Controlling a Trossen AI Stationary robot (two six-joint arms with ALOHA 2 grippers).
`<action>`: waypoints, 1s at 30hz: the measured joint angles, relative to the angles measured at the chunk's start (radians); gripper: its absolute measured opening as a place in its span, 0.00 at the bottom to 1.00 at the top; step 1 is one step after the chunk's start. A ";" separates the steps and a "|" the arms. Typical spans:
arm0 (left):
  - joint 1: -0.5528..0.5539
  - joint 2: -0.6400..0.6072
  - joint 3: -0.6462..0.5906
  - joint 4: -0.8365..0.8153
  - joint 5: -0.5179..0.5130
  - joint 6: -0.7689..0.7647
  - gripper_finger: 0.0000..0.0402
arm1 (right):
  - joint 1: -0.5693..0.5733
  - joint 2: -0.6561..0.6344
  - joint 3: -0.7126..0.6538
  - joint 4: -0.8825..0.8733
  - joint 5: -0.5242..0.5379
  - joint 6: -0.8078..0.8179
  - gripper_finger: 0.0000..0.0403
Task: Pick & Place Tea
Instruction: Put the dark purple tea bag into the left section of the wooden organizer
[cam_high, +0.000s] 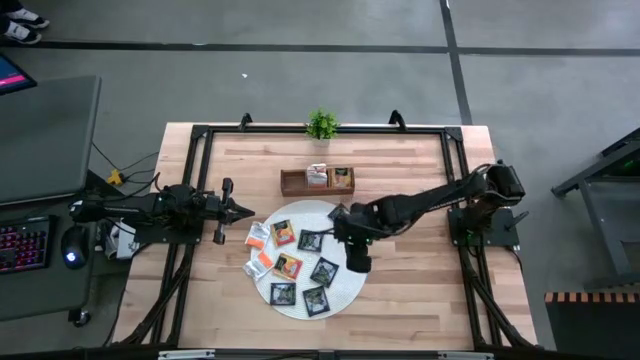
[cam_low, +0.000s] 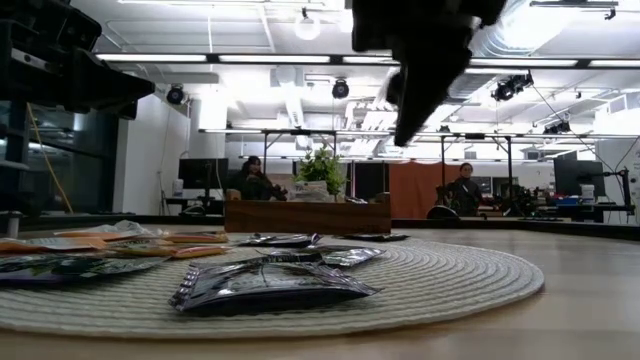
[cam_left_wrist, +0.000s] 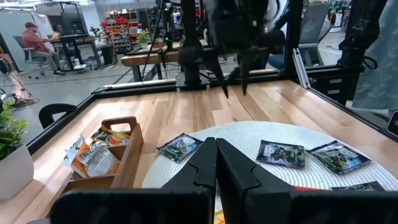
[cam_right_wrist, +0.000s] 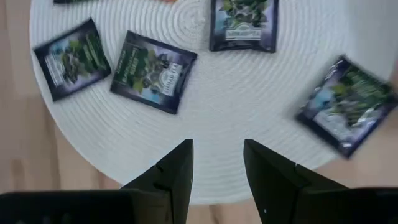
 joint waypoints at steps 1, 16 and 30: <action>0.000 0.000 0.000 0.000 0.000 0.000 0.00 | 0.005 0.000 -0.021 0.028 0.001 0.036 0.34; 0.000 0.000 0.000 0.000 0.000 0.000 0.00 | -0.129 0.000 -0.174 0.168 0.117 0.303 0.34; 0.000 0.000 0.000 0.000 0.000 0.000 0.00 | -0.229 0.108 -0.080 0.188 0.052 0.403 0.34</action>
